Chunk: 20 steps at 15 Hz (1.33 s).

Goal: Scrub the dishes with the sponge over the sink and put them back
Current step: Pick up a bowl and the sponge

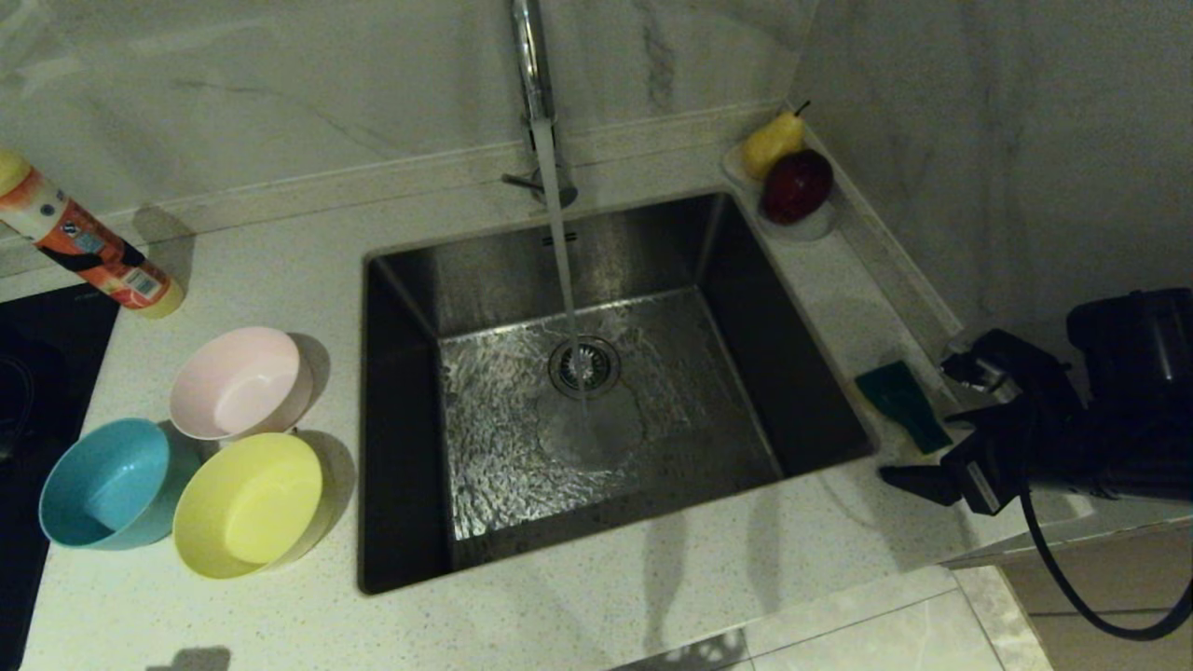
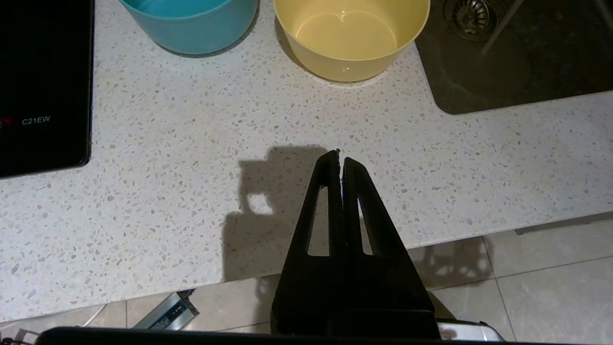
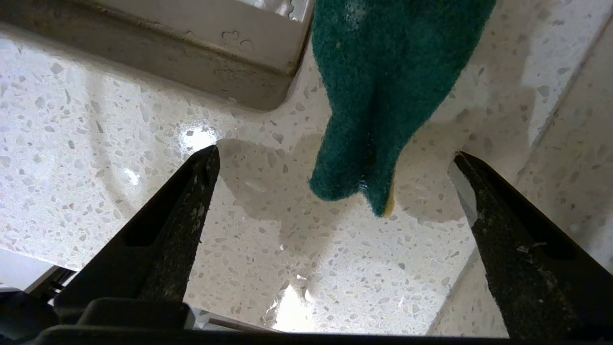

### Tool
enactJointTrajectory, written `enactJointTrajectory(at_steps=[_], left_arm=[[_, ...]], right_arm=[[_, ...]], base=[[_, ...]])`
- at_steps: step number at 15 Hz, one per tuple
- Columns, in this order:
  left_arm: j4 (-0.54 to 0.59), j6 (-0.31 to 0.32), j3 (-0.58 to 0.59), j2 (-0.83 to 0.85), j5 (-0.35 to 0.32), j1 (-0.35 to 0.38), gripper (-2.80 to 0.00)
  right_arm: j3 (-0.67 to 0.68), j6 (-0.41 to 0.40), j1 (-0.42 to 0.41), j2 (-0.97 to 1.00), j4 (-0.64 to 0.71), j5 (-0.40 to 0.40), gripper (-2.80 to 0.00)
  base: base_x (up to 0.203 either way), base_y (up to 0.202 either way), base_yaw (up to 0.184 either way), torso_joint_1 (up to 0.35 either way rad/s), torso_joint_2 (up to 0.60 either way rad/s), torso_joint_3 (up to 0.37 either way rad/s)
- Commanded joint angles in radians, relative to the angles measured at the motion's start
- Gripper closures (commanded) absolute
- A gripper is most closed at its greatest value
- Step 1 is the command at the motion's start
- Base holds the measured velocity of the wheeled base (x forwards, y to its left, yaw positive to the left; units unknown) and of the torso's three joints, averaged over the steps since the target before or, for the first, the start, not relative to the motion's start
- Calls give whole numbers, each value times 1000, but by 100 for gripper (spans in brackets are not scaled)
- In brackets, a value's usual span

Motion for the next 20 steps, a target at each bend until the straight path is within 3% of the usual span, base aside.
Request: enactJointTrajectory(at_steps=[1, 11, 12, 20], left_arm=[[1, -1, 0, 0, 1, 0, 0], [-1, -1, 0, 0, 1, 0, 0], [1, -1, 0, 0, 1, 0, 0], [0, -1, 0, 0, 1, 0, 0]], right_arm=[[-6, -2, 1, 8, 1, 1, -280], [-40, -1, 4, 39, -19, -2, -280], [-40, -1, 4, 37, -19, -2, 0], [-75, -2, 2, 50, -16, -16, 0]], base=[[0, 0, 0, 0, 0, 0], [0, 0, 0, 0, 0, 0], [0, 0, 0, 0, 0, 0], [0, 0, 0, 0, 0, 0]])
